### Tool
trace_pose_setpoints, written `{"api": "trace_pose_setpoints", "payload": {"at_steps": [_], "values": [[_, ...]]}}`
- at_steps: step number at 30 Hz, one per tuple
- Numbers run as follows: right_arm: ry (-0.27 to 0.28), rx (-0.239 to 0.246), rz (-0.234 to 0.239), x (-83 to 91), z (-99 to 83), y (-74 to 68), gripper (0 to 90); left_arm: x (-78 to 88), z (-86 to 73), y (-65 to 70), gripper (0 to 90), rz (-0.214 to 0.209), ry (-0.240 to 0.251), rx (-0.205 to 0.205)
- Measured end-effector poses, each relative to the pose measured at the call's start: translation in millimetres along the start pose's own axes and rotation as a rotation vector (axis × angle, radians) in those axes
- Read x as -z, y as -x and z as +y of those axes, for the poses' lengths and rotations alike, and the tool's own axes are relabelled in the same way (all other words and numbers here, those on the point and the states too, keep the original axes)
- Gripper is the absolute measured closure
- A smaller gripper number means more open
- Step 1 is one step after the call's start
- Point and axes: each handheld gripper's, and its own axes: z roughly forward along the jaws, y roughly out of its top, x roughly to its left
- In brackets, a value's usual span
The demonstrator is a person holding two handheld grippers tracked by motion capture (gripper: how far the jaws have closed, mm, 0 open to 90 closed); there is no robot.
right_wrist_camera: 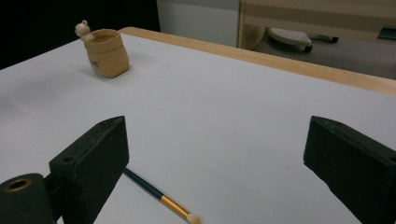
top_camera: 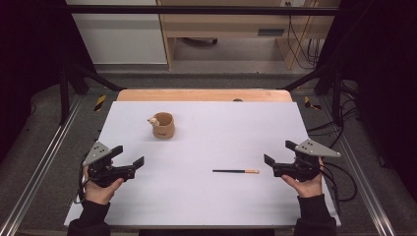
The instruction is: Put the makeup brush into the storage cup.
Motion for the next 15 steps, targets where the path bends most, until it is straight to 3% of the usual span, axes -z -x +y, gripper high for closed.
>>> {"api": "trace_pose_setpoints", "payload": {"at_steps": [15], "values": [[-0.075,0.035,0.013,-10.7,-0.7,-3.8,7.4,-4.4,-5.1,-2.6,8.4,-0.006,-0.024,0.0]]}}
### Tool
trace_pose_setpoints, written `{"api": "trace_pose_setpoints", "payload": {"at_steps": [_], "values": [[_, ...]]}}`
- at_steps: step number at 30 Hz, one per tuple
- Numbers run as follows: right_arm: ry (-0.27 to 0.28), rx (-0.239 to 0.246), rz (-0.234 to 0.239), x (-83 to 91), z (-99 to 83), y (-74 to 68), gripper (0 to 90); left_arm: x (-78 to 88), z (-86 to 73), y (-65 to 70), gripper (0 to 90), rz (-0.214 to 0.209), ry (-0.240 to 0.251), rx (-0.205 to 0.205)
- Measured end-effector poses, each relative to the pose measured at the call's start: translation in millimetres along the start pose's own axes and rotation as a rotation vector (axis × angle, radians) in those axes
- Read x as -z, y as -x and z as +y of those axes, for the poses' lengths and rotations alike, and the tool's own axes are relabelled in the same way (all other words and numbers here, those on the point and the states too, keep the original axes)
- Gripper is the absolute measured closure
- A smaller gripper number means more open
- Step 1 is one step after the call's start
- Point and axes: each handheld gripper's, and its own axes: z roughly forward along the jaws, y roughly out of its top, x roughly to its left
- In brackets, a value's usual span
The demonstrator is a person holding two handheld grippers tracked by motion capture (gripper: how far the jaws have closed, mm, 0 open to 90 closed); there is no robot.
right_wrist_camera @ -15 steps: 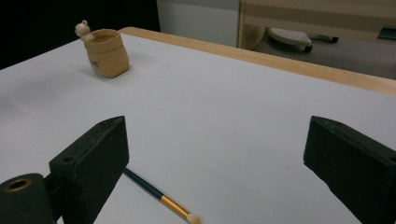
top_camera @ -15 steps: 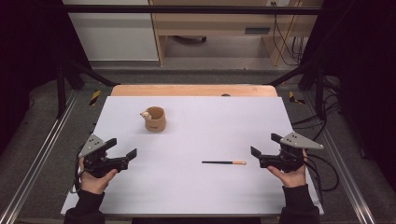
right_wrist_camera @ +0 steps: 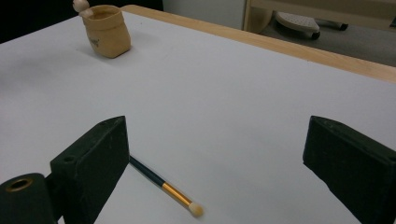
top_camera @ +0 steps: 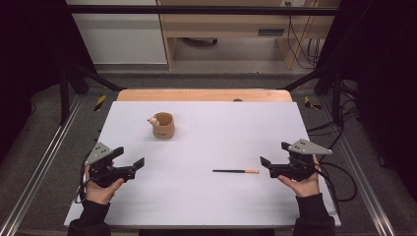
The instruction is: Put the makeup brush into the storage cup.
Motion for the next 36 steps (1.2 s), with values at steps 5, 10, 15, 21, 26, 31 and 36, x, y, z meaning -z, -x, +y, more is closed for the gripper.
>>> {"api": "trace_pose_setpoints", "payload": {"at_steps": [5,10,15,21,26,31,36], "values": [[-0.02,0.019,0.012,-4.0,4.3,-4.2,8.9,-1.6,-1.2,-0.3,8.7,-0.001,-0.006,-0.001],[-0.02,0.056,0.018,-7.1,11.9,-9.0,10.3,-3.0,-2.2,0.1,8.8,0.002,-0.015,-0.004],[-0.059,0.093,0.037,-18.0,20.9,-14.2,11.9,-3.2,-2.7,0.2,8.8,0.003,-0.017,-0.007],[-0.079,0.116,0.043,-28.5,26.1,-18.2,12.0,-4.1,-4.0,-0.8,8.9,0.006,-0.023,-0.01],[-0.102,0.138,0.054,-37.5,28.7,-20.1,13.5,-4.7,-4.4,-1.1,8.9,0.007,-0.029,-0.012],[-0.15,0.161,0.083,-47.8,28.9,-23.4,17.4,-5.0,-4.7,-1.2,9.0,0.009,-0.033,-0.017],[-0.202,0.182,0.108,-57.9,26.7,-26.3,20.5,-5.0,-5.1,-1.8,9.0,0.01,-0.037,-0.017]]}}
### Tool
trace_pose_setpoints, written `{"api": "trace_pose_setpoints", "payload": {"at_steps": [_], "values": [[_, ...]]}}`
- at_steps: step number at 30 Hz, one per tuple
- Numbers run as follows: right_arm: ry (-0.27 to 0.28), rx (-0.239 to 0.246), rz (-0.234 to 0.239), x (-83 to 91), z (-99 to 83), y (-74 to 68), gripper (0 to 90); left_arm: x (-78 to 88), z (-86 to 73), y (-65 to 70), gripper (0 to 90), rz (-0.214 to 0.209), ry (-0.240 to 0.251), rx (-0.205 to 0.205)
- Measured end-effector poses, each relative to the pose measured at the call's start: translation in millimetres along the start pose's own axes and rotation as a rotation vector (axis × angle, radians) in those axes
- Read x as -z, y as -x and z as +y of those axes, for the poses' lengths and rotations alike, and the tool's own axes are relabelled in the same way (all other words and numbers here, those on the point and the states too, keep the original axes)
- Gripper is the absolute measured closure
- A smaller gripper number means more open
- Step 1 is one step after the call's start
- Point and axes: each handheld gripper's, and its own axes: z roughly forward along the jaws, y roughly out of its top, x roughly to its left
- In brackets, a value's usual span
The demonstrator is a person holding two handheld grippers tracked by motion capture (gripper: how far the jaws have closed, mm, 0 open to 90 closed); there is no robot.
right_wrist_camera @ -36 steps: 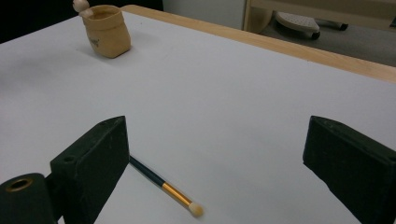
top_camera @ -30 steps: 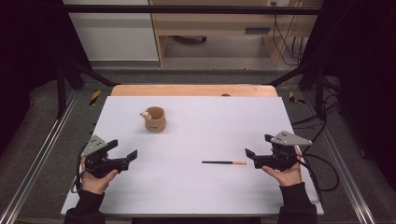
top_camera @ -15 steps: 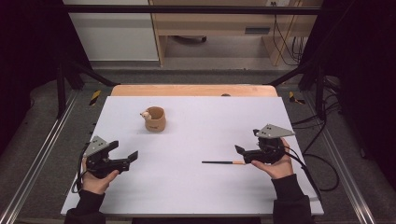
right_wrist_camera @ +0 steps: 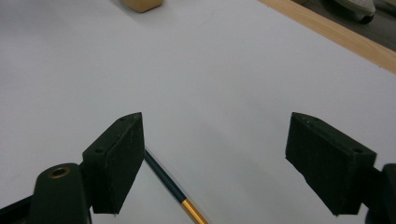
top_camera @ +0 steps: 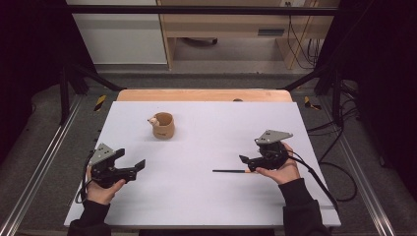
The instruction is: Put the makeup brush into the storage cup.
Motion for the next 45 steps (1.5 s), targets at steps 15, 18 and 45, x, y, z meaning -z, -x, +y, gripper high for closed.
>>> {"api": "trace_pose_setpoints", "payload": {"at_steps": [15,18,45], "values": [[-0.076,0.044,0.052,-23.0,-7.2,-10.8,26.3,-3.9,-2.1,1.8,9.3,-0.005,-0.016,-0.012],[-0.096,0.053,0.067,-27.2,-9.3,-14.2,28.5,-5.3,-2.3,2.9,9.3,-0.007,-0.022,-0.017],[-0.249,0.089,0.132,-64.7,-25.8,-26.2,49.0,-2.7,-1.5,2.1,9.5,-0.003,-0.015,-0.023]]}}
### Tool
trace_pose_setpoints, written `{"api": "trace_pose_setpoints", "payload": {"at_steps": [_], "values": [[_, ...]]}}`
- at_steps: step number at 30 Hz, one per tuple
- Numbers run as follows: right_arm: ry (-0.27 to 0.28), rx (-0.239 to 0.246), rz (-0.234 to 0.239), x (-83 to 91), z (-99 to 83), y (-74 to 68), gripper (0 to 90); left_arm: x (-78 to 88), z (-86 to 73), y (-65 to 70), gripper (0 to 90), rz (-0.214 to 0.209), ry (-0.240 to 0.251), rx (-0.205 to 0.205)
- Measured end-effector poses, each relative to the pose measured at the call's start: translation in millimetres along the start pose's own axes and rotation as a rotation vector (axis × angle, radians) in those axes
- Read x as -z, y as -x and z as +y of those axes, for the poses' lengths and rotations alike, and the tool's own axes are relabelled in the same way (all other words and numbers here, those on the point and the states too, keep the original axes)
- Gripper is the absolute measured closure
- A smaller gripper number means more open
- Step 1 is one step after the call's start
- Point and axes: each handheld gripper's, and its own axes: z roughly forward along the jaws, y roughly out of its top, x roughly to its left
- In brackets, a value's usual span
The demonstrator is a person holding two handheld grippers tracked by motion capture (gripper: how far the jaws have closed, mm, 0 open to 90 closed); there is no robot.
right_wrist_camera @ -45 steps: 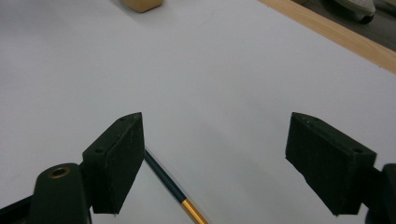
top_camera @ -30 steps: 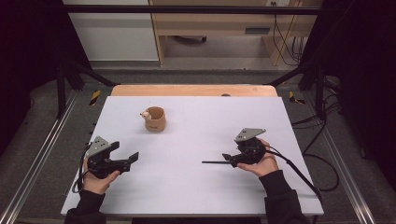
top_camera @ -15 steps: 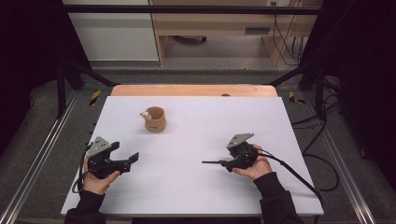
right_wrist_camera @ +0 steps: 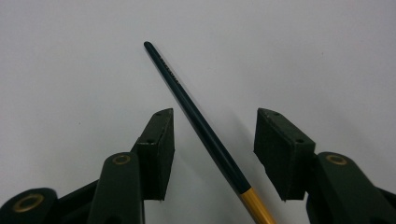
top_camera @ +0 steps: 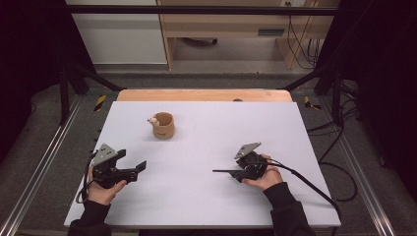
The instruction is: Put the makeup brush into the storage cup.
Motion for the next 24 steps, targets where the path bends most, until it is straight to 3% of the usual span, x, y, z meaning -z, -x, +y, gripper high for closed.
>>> {"api": "trace_pose_setpoints", "payload": {"at_steps": [15,24], "values": [[-0.033,-0.016,0.03,-3.3,-0.5,0.7,64.8,0.0,-0.4,0.2,10.8,-0.003,-0.002,-0.002],[-0.039,-0.016,0.019,-3.9,-0.7,2.0,74.2,-0.4,-0.6,0.1,11.1,-0.003,-0.003,-0.003]]}}
